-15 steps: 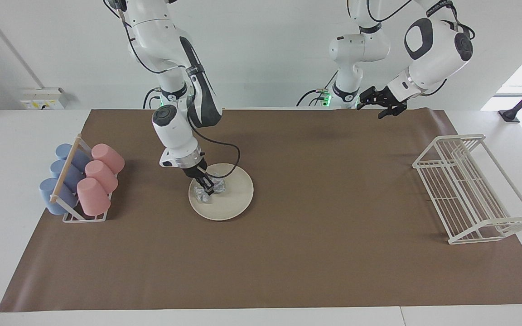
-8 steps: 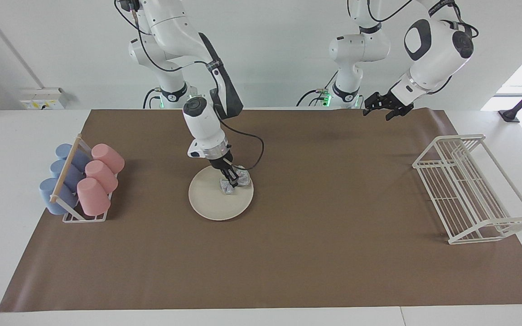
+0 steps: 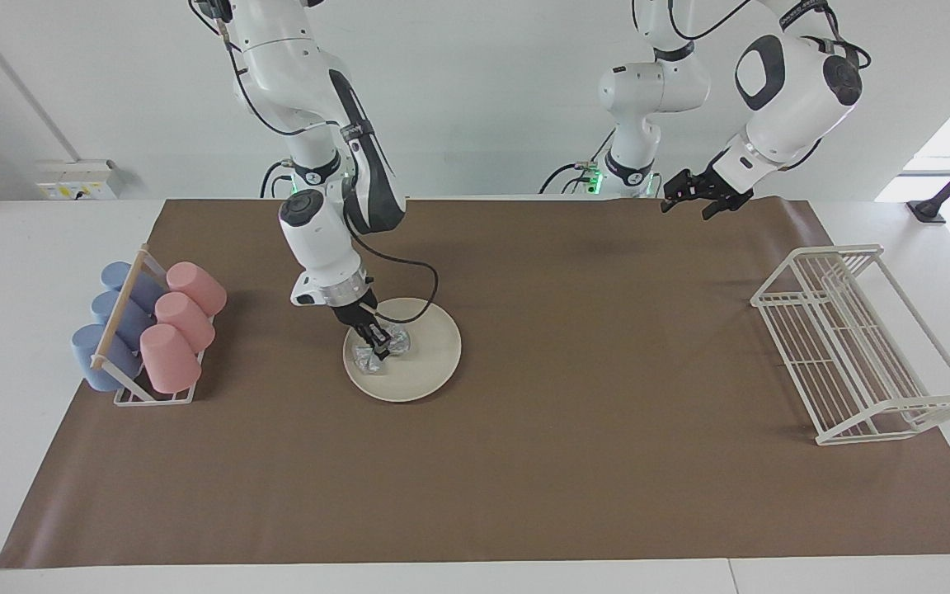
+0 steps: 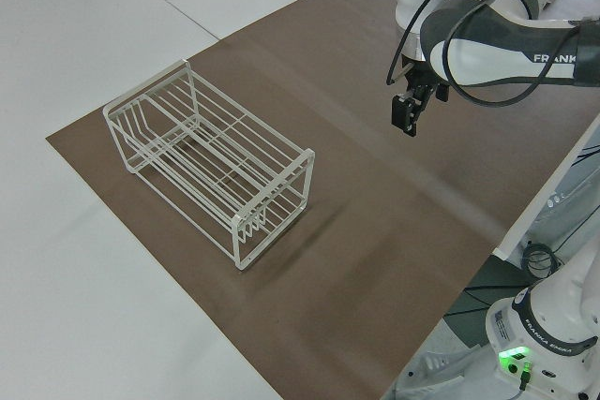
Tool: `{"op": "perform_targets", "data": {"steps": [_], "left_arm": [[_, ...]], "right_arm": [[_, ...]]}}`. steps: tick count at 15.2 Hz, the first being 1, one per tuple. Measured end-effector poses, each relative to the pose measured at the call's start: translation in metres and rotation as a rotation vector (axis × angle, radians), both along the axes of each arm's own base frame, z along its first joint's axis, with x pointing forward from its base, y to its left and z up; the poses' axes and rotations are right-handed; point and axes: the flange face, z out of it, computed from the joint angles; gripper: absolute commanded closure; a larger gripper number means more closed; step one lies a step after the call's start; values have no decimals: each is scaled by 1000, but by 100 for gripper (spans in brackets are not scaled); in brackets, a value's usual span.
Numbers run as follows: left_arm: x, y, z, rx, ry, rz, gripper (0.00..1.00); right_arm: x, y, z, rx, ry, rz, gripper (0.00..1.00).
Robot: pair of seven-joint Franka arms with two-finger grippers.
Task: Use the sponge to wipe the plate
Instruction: 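Rub the sponge over the cream plate with the right gripper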
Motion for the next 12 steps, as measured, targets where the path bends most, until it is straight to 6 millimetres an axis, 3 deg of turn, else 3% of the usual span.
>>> {"op": "perform_targets", "data": {"steps": [5,10,12], "left_arm": [[0,0,0,1,-3,2,0],[1,0,0,1,-4,3,0],[1,0,0,1,-4,4,0]], "right_arm": [[-2,7,0,5,6,-15,100],[-29,77,0,44,55,-90,100],[-36,90,0,49,65,-100,100]]}}
